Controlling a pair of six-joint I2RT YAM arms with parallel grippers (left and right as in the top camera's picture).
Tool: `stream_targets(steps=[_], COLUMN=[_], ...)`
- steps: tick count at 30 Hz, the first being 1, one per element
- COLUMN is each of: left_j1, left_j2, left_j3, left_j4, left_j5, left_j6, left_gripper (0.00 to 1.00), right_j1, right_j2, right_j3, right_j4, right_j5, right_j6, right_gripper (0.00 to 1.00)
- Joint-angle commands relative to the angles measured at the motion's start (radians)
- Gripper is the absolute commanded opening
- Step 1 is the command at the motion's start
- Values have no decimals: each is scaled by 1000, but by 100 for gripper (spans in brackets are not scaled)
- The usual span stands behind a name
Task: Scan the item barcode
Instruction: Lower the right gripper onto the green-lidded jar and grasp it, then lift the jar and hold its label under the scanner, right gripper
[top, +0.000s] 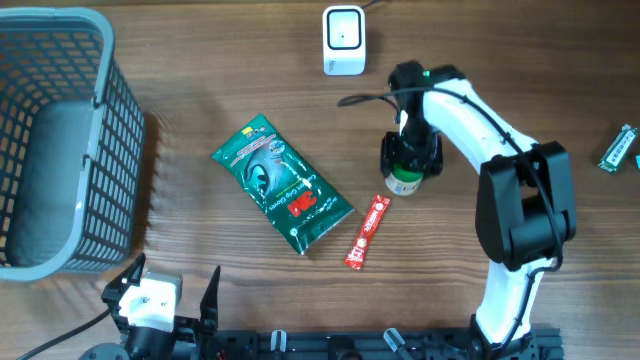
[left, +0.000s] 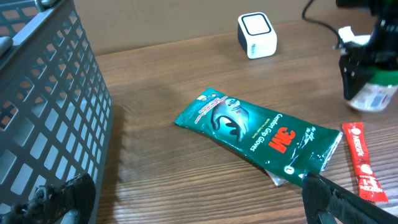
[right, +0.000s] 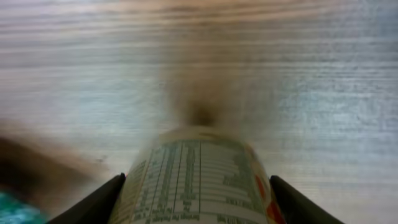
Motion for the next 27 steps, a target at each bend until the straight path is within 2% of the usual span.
stream_targets(steps=[1, 4, 10, 22, 27], left_j1=[-5, -5, -5, -5, -5], left_j2=[-2, -2, -2, -2, -2], left_j3=[-1, -1, -1, -1, -1], left_j4=[2, 2, 2, 2, 2], left_j5=[12, 12, 12, 12, 12], left_j6=[-3, -3, -3, -3, -3], left_gripper=[100, 100, 100, 100, 100], right_j1=[-2, -3, 5, 164, 266], right_j2=[2, 2, 2, 2, -67], right_j3=[96, 97, 97, 63, 34], right_j4=[-100, -200, -352, -357, -357], right_j5=[-132, -230, -317, -330, -330], right_j6=[-79, -170, -229, -230, -239], right_gripper=[53, 53, 53, 54, 53])
